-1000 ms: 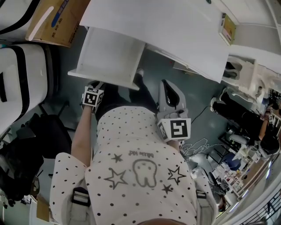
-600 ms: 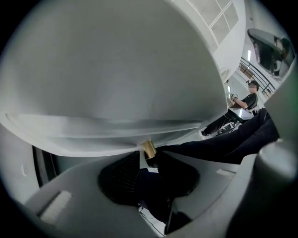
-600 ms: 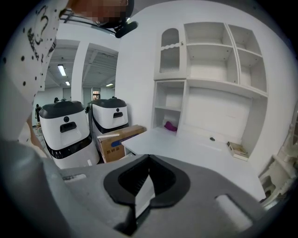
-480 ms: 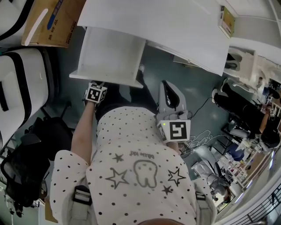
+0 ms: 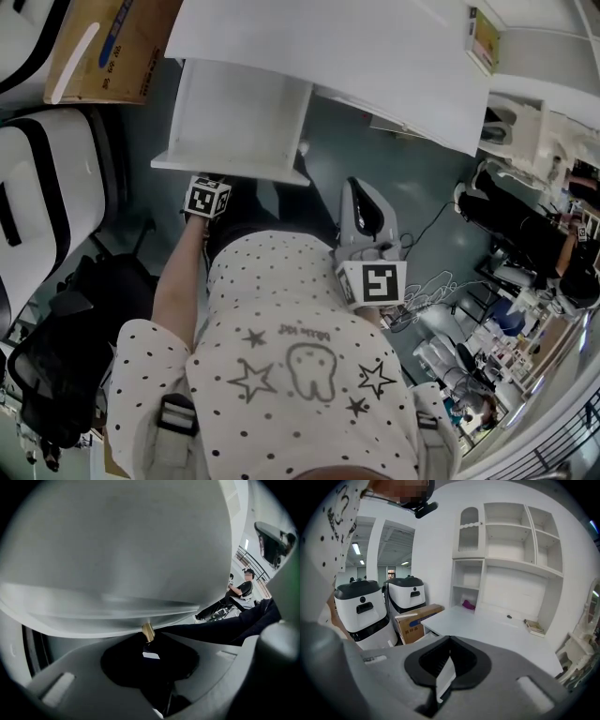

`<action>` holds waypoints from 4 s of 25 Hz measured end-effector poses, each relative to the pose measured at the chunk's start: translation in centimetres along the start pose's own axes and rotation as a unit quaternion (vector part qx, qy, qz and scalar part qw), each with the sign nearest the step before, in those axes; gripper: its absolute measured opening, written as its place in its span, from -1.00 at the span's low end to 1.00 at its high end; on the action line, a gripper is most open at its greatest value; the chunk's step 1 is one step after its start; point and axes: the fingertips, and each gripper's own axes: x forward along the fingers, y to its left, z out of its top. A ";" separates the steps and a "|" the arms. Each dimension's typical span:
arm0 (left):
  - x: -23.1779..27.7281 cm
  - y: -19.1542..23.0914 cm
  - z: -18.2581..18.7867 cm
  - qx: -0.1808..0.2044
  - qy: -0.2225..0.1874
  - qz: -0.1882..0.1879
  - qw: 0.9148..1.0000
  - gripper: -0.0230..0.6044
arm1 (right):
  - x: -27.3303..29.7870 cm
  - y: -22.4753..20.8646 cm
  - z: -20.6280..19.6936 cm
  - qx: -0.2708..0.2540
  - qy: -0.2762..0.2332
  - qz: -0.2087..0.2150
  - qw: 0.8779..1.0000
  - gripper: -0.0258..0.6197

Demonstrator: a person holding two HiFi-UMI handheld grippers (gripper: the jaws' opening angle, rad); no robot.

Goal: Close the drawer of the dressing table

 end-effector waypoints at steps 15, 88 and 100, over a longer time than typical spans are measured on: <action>0.4 1.7 1.8 -0.029 -0.001 0.070 0.997 -0.66 | 2.7 -2.7 0.9 0.013 -0.027 0.032 0.999 -0.92; 2.6 5.0 10.0 -0.058 -0.028 0.115 0.991 -0.68 | 6.8 -5.1 1.2 -0.026 -0.033 0.117 0.992 -0.92; 3.0 5.0 12.1 -0.038 -0.021 0.104 0.994 -0.69 | 7.6 -6.1 1.8 -0.027 -0.026 0.109 0.993 -0.92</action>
